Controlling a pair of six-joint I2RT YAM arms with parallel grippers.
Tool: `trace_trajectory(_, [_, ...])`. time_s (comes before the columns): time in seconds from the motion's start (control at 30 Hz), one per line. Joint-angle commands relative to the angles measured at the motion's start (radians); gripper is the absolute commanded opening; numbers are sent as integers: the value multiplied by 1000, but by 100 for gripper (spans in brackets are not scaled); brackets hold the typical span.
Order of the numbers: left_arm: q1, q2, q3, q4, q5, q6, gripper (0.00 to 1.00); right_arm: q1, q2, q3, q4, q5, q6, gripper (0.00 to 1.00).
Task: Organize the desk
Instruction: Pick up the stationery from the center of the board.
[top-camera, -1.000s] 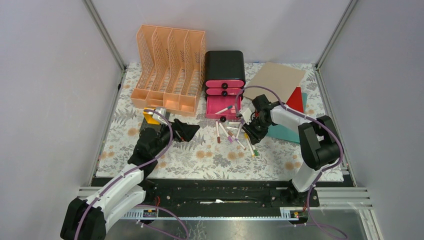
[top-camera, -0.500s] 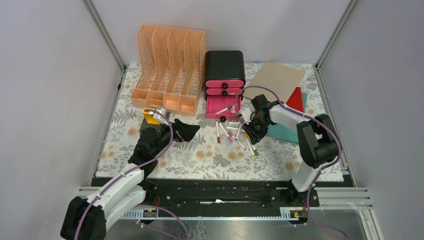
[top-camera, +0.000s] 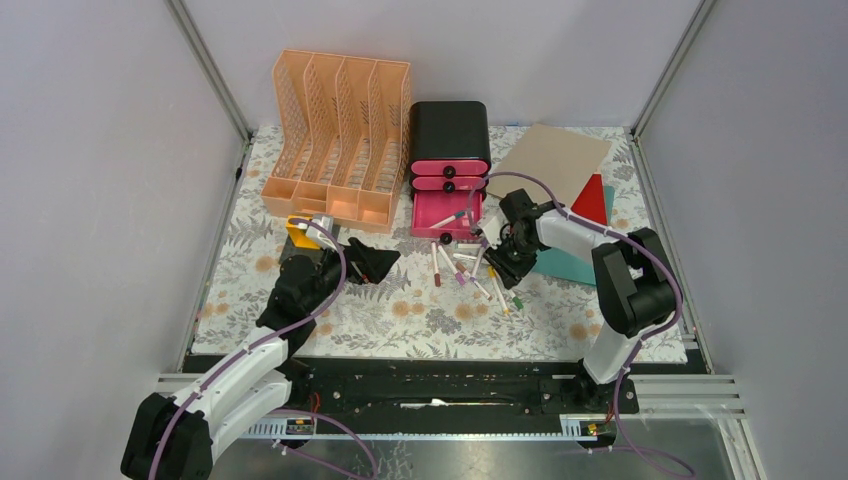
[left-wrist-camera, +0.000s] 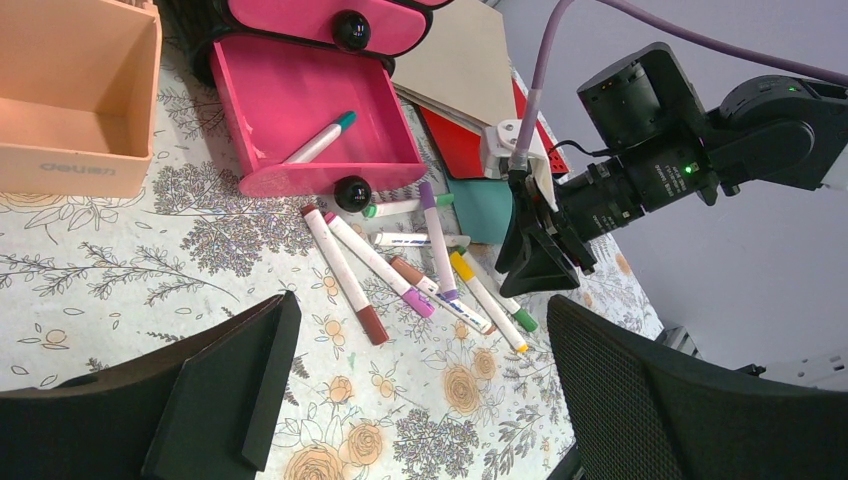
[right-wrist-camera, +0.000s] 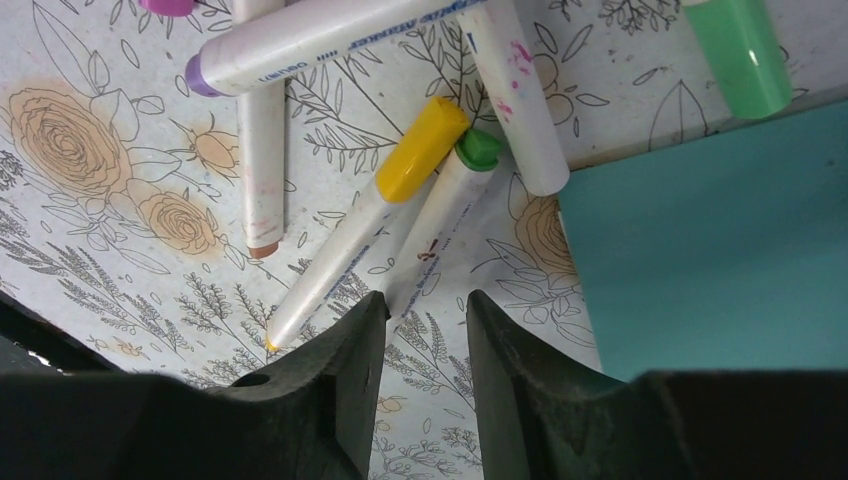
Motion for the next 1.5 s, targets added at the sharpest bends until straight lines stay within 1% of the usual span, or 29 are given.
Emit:
trace_trajectory(0.0, [3,-9,3,41,11,-8,99,26,17,12,-7,37,-18,43])
trace_trajectory(0.13, [3,-7,6,41,9,-19,99,48,36,9,3,98,-9,42])
trace_trajectory(0.3, [4,-1,8,23,4,-44,99,58,49,-1,23,179,-4,38])
trace_trajectory(0.4, [4,0,6,22,8,-49,99,63,53,-2,25,209,-4,32])
trace_trajectory(0.53, [3,-9,3,19,12,-52,99,63,48,-1,23,227,-5,19])
trace_trajectory(0.73, [3,-27,-1,10,19,-56,99,62,31,12,2,188,-11,0])
trace_trajectory(0.97, [3,-70,-5,-14,17,-49,99,57,-44,12,3,139,-39,0])
trace_trajectory(1.13, [3,-131,34,-141,-58,7,99,47,-115,15,-5,92,-68,0])
trace_trajectory(1.3, [3,-203,44,-197,-95,27,99,46,-175,23,-7,76,-93,0])
trace_trajectory(1.4, [3,-226,36,-218,-111,7,99,47,-195,50,-12,73,-120,0])
trace_trajectory(1.47, [3,-233,23,-205,-91,6,99,47,-193,93,-24,95,-150,0])
